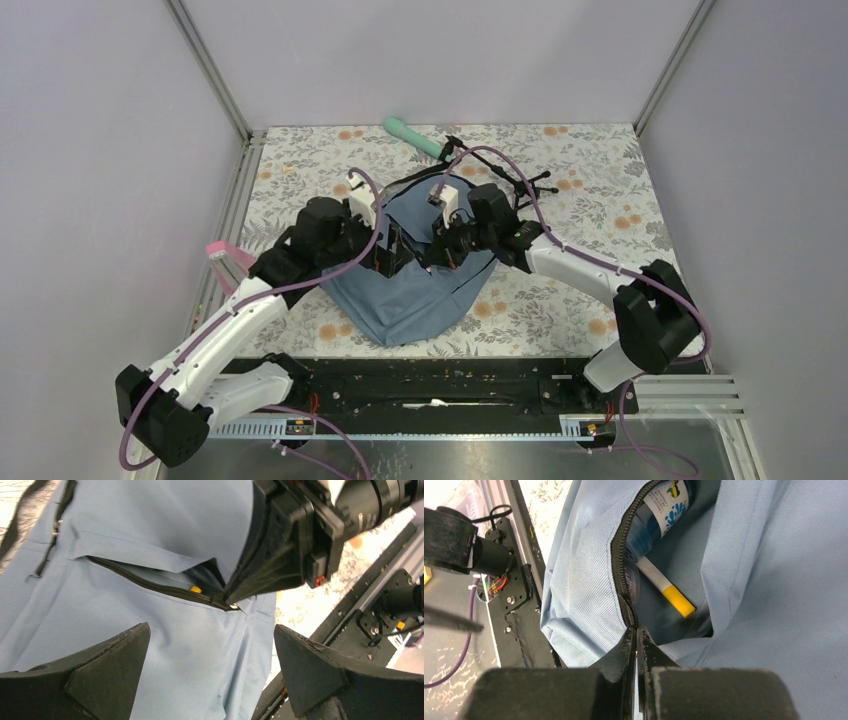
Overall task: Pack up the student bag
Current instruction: Zip the student bag at the center of the board.
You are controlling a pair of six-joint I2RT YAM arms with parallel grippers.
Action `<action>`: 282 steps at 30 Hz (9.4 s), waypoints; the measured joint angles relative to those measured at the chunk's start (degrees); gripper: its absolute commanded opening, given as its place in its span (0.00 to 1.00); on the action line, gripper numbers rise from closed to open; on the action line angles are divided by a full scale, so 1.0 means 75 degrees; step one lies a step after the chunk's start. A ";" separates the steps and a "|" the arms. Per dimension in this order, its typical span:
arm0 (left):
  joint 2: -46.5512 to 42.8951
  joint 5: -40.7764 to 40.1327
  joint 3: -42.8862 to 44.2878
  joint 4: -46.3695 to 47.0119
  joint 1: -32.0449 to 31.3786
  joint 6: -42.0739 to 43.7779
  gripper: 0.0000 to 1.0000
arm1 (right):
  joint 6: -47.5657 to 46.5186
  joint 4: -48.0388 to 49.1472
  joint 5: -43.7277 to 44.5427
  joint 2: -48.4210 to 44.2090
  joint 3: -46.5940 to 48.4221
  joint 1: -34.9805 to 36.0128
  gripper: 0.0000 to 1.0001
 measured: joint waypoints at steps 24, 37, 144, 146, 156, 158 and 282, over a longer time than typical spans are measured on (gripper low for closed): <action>0.0638 -0.6044 -0.3401 0.6021 -0.4462 0.0152 0.82 | 0.2168 0.0924 0.0609 -0.1588 -0.1026 0.0076 0.00; 0.1938 -0.8239 -0.3550 0.7530 -0.5298 -0.0752 0.62 | 0.2098 0.0507 0.0755 -0.1492 -0.0857 0.0286 0.00; -0.0627 0.0705 -0.2072 0.3544 0.0055 -0.2903 0.36 | 0.1836 0.2116 -0.0146 -0.1227 -0.0959 0.0303 0.00; -0.0603 0.0708 -0.2133 0.3742 0.0055 -0.2993 0.36 | 0.1845 0.2116 -0.0146 -0.1236 -0.0965 0.0303 0.00; -0.0408 0.0857 -0.2445 0.4392 0.0067 -0.3401 0.34 | 0.1871 0.2107 -0.0169 -0.1241 -0.0965 0.0303 0.00; -0.0364 0.0892 -0.2509 0.4520 0.0082 -0.3494 0.24 | 0.1874 0.2107 -0.0192 -0.1241 -0.0965 0.0303 0.00; 0.4403 -0.0656 -0.0245 0.4669 0.1941 -0.2582 0.00 | 0.0831 0.1457 0.3759 -0.2801 -0.2964 0.1714 0.00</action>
